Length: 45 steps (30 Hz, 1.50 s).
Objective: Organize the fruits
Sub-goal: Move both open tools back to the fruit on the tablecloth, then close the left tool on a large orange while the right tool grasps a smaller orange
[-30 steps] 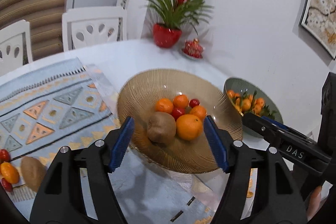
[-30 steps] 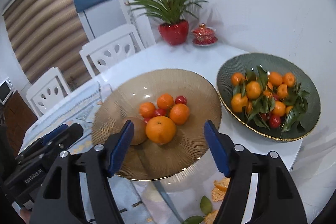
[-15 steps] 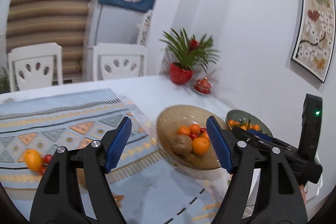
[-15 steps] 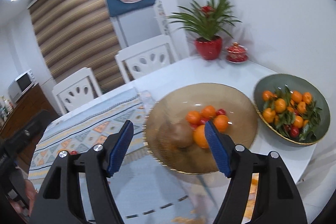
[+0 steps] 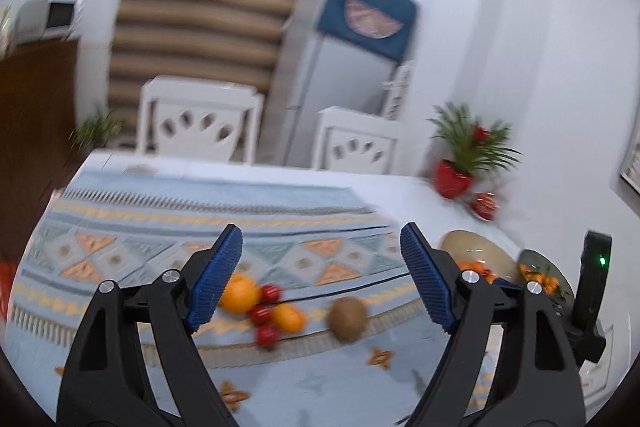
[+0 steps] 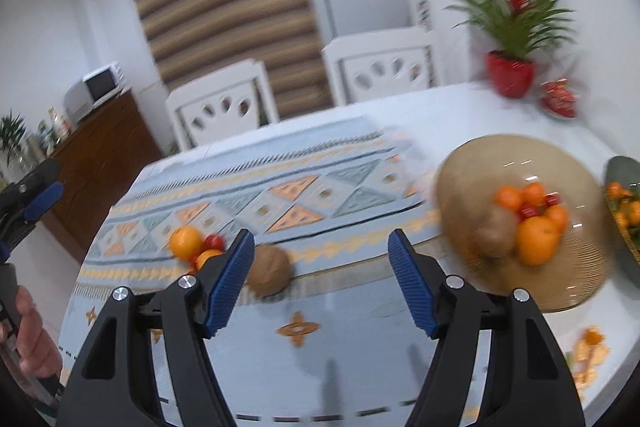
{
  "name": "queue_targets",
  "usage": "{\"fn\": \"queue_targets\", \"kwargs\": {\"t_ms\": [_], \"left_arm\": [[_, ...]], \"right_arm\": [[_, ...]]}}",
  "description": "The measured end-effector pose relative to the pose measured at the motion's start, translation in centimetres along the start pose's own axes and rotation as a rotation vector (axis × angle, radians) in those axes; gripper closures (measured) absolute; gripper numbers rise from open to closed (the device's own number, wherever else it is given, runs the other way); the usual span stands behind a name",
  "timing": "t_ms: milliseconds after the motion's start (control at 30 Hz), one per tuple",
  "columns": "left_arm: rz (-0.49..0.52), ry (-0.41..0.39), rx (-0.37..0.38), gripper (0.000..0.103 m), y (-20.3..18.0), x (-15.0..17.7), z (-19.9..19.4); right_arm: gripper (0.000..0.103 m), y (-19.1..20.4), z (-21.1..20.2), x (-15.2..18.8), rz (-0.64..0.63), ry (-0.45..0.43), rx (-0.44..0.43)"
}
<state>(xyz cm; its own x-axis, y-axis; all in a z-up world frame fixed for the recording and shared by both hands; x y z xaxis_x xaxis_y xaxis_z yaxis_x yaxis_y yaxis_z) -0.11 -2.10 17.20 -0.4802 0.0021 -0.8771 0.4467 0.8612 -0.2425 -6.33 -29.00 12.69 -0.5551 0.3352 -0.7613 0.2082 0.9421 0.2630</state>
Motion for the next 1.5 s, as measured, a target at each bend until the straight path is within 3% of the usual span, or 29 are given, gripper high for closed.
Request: {"fn": "queue_targets", "kwargs": {"t_ms": [200, 367, 500, 833, 1067, 1133, 1267, 1367, 1500], "left_arm": [[-0.072, 0.132, -0.045, 0.022, 5.9, 2.3, 4.3], [-0.141, 0.294, -0.001, 0.021, 8.7, 4.6, 10.4], [-0.217, 0.357, 0.027, 0.021, 10.0, 6.2, 14.1], [-0.224, 0.355, 0.027, 0.022, 10.5, 7.9, 16.3], [-0.206, 0.366, 0.043, 0.023, 9.7, 8.1, 17.0], [-0.201, 0.370, 0.045, 0.025, 9.5, 8.2, 17.1], [-0.206, 0.387, 0.035, 0.037, 9.6, 8.6, 17.6], [-0.222, 0.390, 0.025, 0.047, 10.1, 8.7, 17.7], [-0.238, 0.385, 0.030, 0.047, 10.4, 8.8, 17.7]], "right_arm": [[0.039, 4.6, 4.5, 1.7, -0.090, 0.093, -0.028], [0.040, 8.5, 8.0, 2.9, -0.192, 0.169, -0.069], [0.046, 11.1, 11.3, 4.3, -0.271, 0.213, -0.051], [0.050, 13.5, 15.6, 6.0, -0.355, 0.275, -0.051], [0.052, 12.9, 17.4, 6.0, -0.324, 0.297, -0.059], [0.053, 13.0, 17.9, 6.3, -0.328, 0.310, -0.065], [0.061, 13.5, 18.0, 6.9, -0.371, 0.283, -0.040], [0.062, 13.5, 18.0, 7.0, -0.371, 0.272, -0.040], [0.062, 13.4, 17.8, 7.0, -0.369, 0.262, -0.050]]}}
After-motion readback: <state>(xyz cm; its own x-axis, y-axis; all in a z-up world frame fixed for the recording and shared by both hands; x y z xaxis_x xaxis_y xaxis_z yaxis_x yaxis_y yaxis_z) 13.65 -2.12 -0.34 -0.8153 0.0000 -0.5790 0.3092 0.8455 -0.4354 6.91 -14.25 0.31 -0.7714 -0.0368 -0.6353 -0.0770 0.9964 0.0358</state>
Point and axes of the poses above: each gripper's, at about its wrist camera, not at the fingertips, and z roughly the way its jaws point, y to its left, x to its underside, the point moved 1 cm from there along z, roughly the way its jaws point, and after that the axes turned 4 degrees about z, right-handed, at the moved point
